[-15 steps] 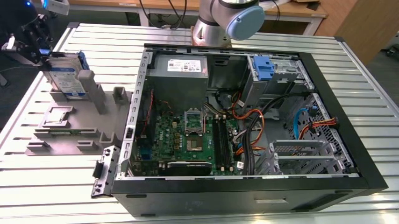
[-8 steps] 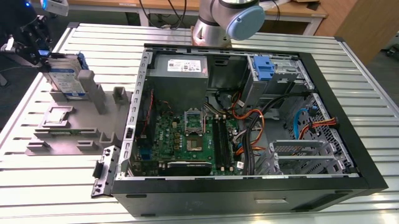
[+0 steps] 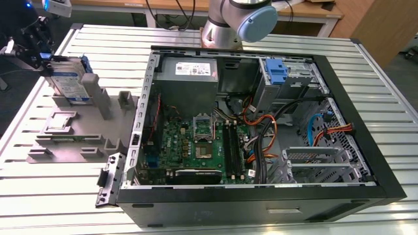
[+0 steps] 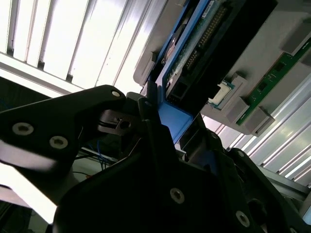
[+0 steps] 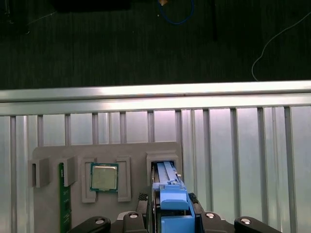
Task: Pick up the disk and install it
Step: 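Pick up the disk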
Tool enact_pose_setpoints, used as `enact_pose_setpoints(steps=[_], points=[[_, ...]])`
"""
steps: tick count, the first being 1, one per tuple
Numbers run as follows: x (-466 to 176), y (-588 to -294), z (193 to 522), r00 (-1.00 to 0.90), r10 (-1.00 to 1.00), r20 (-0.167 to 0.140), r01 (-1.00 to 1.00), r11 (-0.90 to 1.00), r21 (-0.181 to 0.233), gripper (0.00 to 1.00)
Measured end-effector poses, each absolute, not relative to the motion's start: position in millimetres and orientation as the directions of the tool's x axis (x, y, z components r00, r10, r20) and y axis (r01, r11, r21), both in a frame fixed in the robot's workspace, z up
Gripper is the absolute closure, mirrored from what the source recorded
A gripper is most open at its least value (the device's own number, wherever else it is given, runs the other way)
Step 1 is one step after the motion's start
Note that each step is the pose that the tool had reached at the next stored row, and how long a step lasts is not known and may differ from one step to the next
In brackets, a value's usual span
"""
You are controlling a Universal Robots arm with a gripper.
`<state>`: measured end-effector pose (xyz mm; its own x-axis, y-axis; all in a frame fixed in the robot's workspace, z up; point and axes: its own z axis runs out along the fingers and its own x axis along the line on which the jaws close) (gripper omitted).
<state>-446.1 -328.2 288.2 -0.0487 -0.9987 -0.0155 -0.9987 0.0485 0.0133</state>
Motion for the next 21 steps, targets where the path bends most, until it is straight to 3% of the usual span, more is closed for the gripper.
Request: enact_pose_setpoints(steps=[6,7,21], points=[[-446.1,-328.3,288.2,-0.049,-0.999,-0.016,-0.999,0.049,0.013,0.58],[-446.1,-328.4,288.2,-0.049,-0.999,-0.016,-0.999,0.049,0.013,0.63],[-446.1,-328.7,289.5,-0.049,-0.999,-0.016,-0.999,0.049,0.013,0.63]])
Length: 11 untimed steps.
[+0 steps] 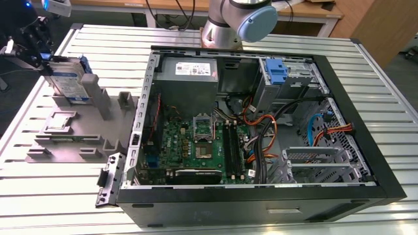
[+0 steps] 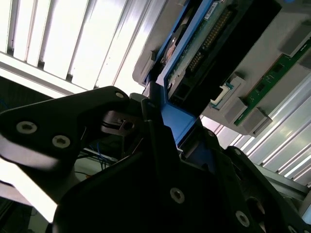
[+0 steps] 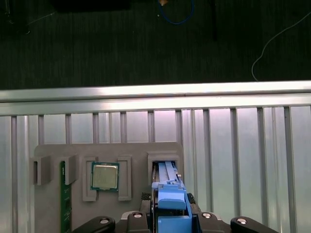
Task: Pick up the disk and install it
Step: 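Pick up the disk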
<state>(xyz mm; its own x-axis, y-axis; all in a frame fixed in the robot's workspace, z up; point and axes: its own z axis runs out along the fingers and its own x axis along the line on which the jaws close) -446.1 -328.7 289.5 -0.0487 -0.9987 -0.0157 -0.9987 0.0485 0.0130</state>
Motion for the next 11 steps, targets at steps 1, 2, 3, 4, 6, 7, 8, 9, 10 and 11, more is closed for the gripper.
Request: enact_pose_setpoints(steps=[1,2,3,4,6,7,8,9,10,11], points=[[-446.1,-328.7,289.5,-0.049,-0.999,-0.016,-0.999,0.049,0.013,0.63],[-446.1,-328.7,289.6,-0.049,-0.999,-0.016,-0.999,0.049,0.013,0.63],[-446.1,-328.7,289.8,-0.049,-0.999,-0.016,-0.999,0.049,0.013,0.63],[-446.1,-328.7,289.8,-0.049,-0.999,-0.016,-0.999,0.049,0.013,0.63],[-446.1,-328.7,290.2,-0.049,-0.999,-0.016,-0.999,0.049,0.013,0.63],[-446.1,-328.7,290.6,-0.049,-0.999,-0.015,-0.999,0.049,0.013,0.63],[-446.1,-328.7,291.1,-0.049,-0.999,-0.015,-0.999,0.049,0.014,0.63],[-446.1,-328.7,291.3,-0.049,-0.999,-0.016,-0.999,0.049,0.013,0.63],[-446.1,-328.7,291.5,-0.049,-0.999,-0.016,-0.999,0.049,0.013,0.63],[-446.1,-328.7,291.9,-0.049,-0.999,-0.016,-0.999,0.049,0.013,0.63]])
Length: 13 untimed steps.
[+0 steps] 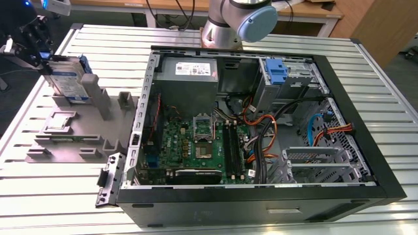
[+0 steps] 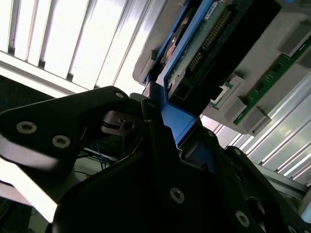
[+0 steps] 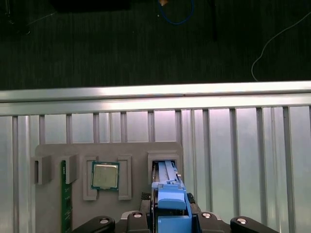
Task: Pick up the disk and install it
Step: 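Pick up the disk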
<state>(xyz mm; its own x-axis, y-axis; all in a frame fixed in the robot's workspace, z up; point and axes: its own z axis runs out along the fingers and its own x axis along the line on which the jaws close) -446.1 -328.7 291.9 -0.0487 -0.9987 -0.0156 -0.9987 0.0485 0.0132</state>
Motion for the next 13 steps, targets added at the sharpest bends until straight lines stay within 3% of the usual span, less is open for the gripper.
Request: enact_pose_setpoints(steps=[13], points=[[-446.1,-328.7,297.5,-0.049,-0.999,-0.016,-0.999,0.049,0.013,0.63]])
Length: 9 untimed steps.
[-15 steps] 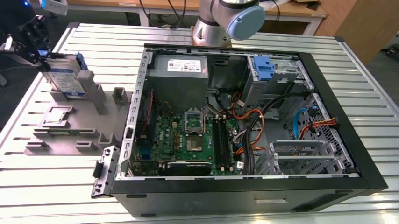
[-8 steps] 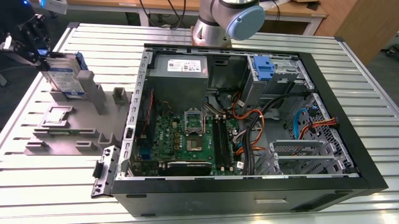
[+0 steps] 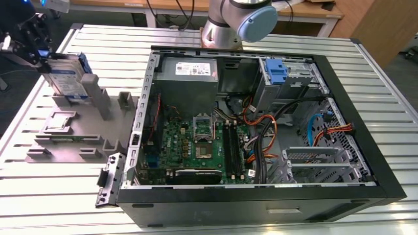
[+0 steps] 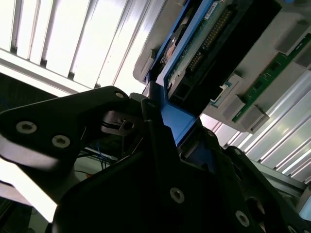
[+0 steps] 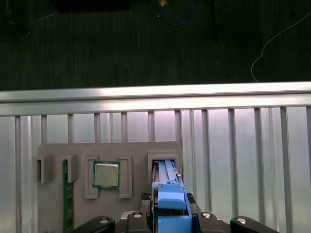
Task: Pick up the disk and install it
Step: 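Pick up the disk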
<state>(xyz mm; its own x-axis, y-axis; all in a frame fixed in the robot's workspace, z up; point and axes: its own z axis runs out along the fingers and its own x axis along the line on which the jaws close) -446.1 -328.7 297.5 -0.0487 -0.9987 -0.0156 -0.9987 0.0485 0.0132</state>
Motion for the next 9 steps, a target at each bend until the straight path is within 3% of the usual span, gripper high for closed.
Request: enact_pose_setpoints(steps=[9], points=[[-446.1,-328.7,303.3,-0.049,-0.999,-0.015,-0.999,0.049,0.013,0.63]])
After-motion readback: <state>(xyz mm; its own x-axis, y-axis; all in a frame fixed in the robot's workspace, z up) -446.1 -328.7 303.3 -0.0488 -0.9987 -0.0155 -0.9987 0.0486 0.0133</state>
